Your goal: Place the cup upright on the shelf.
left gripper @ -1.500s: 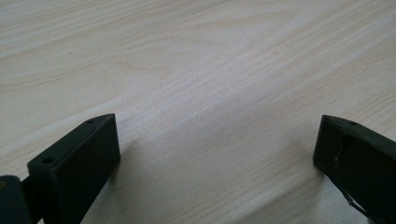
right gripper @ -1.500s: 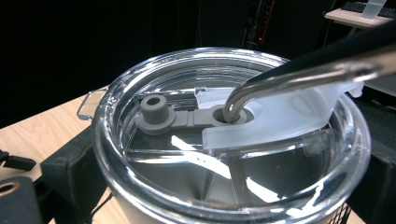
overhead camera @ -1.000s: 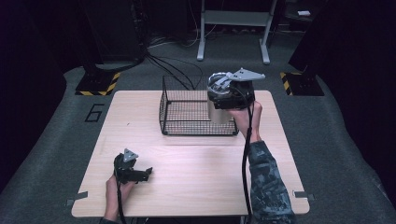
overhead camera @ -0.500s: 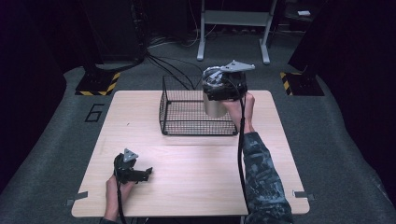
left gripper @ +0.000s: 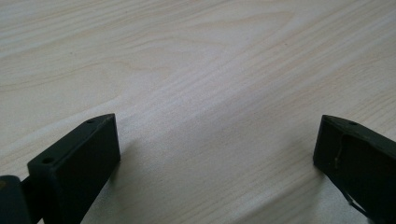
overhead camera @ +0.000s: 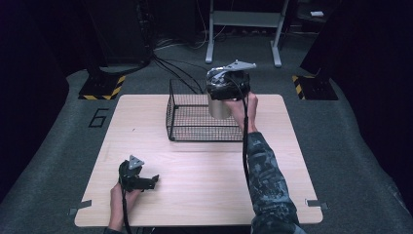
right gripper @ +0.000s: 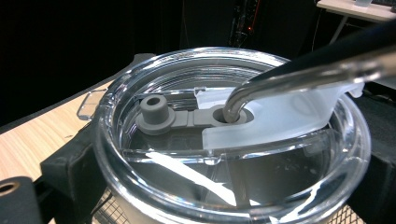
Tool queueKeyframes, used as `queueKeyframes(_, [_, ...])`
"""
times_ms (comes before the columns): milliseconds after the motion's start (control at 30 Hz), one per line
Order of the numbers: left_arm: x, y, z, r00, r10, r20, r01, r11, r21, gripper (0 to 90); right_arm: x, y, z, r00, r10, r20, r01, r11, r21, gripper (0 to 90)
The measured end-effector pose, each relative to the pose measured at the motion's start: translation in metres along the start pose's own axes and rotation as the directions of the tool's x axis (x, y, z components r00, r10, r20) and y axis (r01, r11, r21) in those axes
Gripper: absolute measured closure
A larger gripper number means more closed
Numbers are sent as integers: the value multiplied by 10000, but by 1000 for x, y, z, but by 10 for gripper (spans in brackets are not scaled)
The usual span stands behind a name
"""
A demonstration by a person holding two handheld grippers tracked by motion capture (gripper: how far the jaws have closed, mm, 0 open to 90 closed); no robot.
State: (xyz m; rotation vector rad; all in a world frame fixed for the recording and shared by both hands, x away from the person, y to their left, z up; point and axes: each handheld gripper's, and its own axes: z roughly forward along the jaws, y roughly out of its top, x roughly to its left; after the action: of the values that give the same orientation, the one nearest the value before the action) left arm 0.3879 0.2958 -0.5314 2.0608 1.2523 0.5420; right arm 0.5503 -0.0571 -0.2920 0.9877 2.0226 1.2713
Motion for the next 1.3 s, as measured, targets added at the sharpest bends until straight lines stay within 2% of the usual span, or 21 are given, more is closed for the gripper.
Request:
queueKeyframes(100, [-1,0,0,10000,-82,23,82,10000,-15,3,-1,0,7,9999,-111,38,110,9999,77,37])
queueKeyframes(300, [-1,0,0,10000,-81,20,81,10000,-15,3,-4,-5,21,9998,113,158,-117,9995,285,37])
queueKeyframes(533, [-1,0,0,10000,-80,21,80,10000,-15,3,-10,-12,39,9989,406,229,-412,9988,249,36])
queueKeyframes(600, [-1,0,0,10000,-82,23,82,10000,-19,3,-9,-13,44,9980,589,240,-596,9978,299,36])
queueKeyframes(700, [-1,0,0,10000,-81,22,81,10000,-16,3,-7,-15,51,9981,568,247,-579,9974,422,36])
queueKeyframes(733, [-1,0,0,10000,-76,21,76,10000,-11,3,-8,-16,54,9988,411,254,-421,9983,397,36])
queueKeyframes(800, [-1,0,0,10000,-79,18,79,10000,-10,3,-6,-17,59,9980,577,251,-589,9971,491,36])
queueKeyframes(833, [-1,0,0,10000,-77,21,77,10000,-14,3,-6,-17,61,9987,455,239,-466,9978,471,36])
queueKeyframes(1033, [-1,0,0,10000,-76,20,76,10000,-12,3,-4,-23,73,9960,852,265,-866,9947,553,36])
queueKeyframes(1300, [-1,0,0,10000,-82,18,82,10000,-13,3,-3,-29,85,9954,889,355,-915,9926,803,36])
